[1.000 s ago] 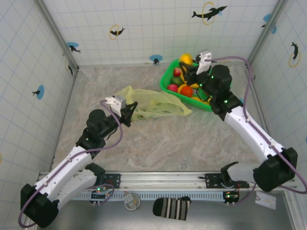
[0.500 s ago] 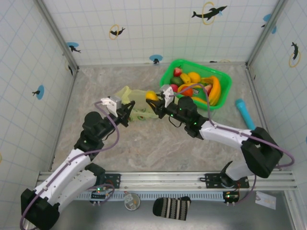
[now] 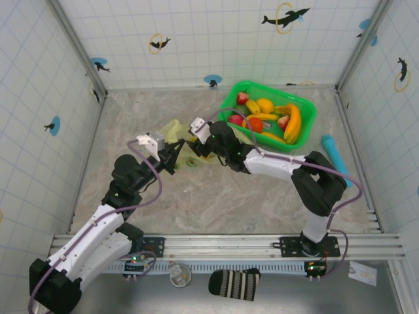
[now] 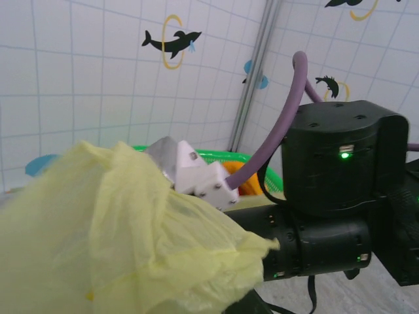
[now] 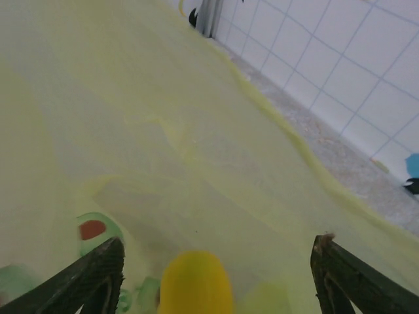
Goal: Place the fake fruits into the plastic bag and tie a complex knot
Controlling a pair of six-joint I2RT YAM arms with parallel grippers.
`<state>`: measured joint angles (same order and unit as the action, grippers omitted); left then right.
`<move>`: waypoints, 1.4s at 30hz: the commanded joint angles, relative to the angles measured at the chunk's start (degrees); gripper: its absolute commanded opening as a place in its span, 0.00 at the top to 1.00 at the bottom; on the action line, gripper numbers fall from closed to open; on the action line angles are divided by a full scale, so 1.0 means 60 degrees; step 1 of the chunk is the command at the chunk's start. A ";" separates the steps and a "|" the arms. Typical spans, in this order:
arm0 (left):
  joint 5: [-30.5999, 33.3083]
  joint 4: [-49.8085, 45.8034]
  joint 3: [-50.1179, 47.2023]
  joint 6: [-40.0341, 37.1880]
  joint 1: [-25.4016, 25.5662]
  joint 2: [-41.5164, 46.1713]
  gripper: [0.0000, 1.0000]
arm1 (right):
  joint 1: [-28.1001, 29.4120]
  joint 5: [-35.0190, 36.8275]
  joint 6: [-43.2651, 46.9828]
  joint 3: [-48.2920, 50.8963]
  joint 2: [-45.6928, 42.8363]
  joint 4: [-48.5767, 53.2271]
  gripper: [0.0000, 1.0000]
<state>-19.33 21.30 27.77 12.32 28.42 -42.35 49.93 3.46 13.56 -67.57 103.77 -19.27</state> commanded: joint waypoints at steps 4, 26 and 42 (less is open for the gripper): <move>-0.0082 0.0213 -0.0091 0.0082 -0.0079 0.0144 1.00 | 0.0075 0.0033 0.0247 -0.0267 -0.0521 0.0601 0.16; 0.0572 -0.0073 -0.0150 0.0054 -0.0219 -0.0155 1.00 | -0.4844 -0.2458 -0.6429 -0.0072 -0.4469 0.2913 0.29; 0.0601 -0.0198 -0.0120 -0.0175 -0.0292 -0.0173 1.00 | -0.5930 -0.1798 -0.6035 -0.4093 0.1587 0.7143 0.27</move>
<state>-16.21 20.14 27.11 12.05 27.24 -43.90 12.88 -8.40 -23.79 -85.82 109.91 18.48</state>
